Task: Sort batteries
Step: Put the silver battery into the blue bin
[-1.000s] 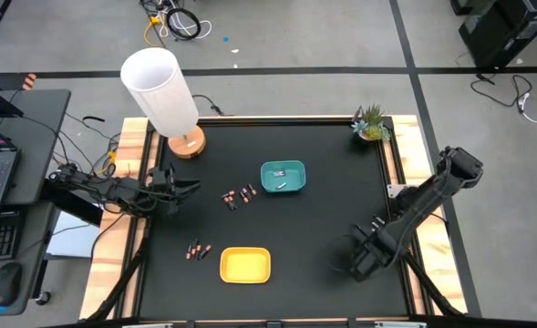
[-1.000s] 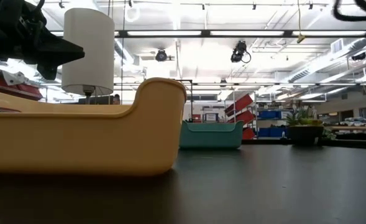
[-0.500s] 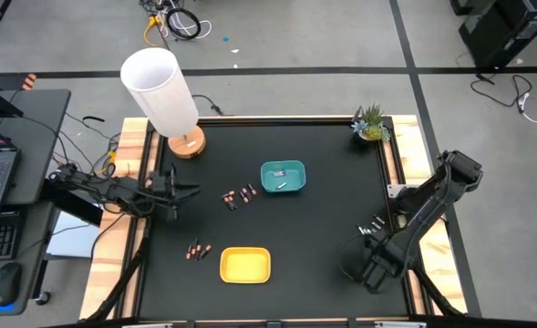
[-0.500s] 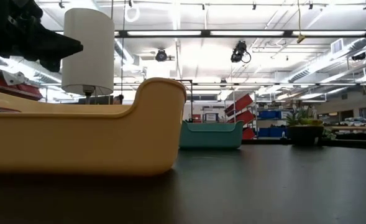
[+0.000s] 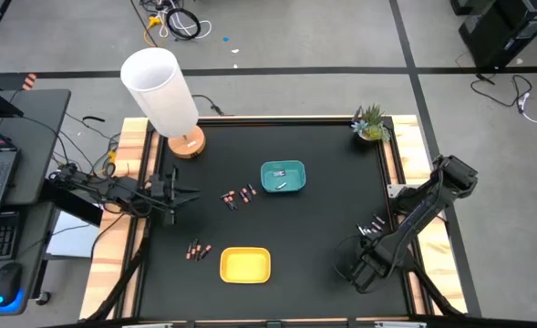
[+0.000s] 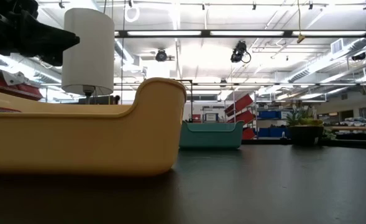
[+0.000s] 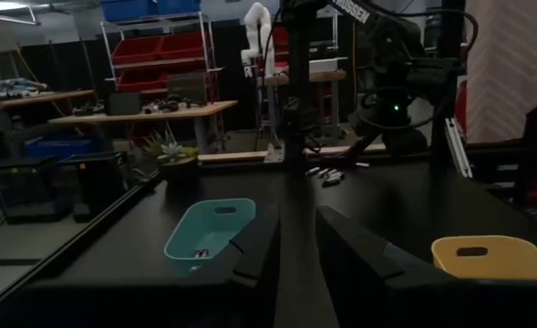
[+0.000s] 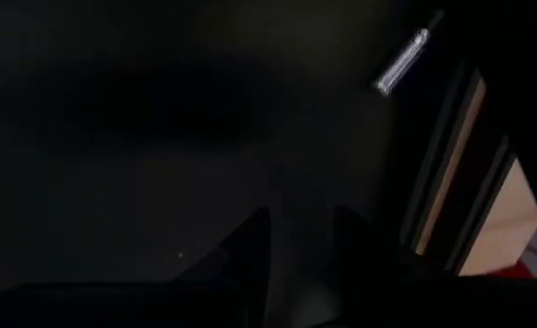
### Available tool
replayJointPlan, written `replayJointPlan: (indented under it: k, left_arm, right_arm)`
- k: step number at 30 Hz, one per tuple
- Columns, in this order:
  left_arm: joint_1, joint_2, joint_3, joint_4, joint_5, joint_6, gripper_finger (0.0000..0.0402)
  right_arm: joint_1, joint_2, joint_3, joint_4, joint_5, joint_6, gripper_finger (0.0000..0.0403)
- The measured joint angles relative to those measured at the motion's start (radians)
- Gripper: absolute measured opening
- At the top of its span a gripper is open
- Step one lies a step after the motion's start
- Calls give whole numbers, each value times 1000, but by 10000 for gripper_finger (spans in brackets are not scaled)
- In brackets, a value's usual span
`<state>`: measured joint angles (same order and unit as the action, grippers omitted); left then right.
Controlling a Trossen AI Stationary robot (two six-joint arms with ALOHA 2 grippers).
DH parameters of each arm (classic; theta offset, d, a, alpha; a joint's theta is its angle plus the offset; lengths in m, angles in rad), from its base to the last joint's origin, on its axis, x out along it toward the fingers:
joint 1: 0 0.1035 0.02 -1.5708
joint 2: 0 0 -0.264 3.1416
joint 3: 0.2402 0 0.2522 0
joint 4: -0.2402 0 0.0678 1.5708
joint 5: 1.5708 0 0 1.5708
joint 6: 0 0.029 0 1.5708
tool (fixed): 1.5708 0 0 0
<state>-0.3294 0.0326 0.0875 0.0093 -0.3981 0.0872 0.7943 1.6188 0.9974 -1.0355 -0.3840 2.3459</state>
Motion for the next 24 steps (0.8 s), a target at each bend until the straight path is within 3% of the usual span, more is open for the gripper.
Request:
replayJointPlan:
  k: [7, 12, 17, 24]
  left_arm:
    - [0, 0, 0, -41, 69, 14, 90]
    - [0, 0, 0, -46, 72, 33, 90]
    - [0, 0, 0, -22, 70, 121, 90]
    - [0, 0, 0, 14, 49, 170, 90]
  right_arm:
    - [-7, 0, 0, -37, 61, -36, 106]
    - [34, 0, 1, -77, 16, -197, 106]
    - [38, 0, 0, -119, -13, -537, 98]
    - [40, 0, -2, -140, 122, -1149, 93]
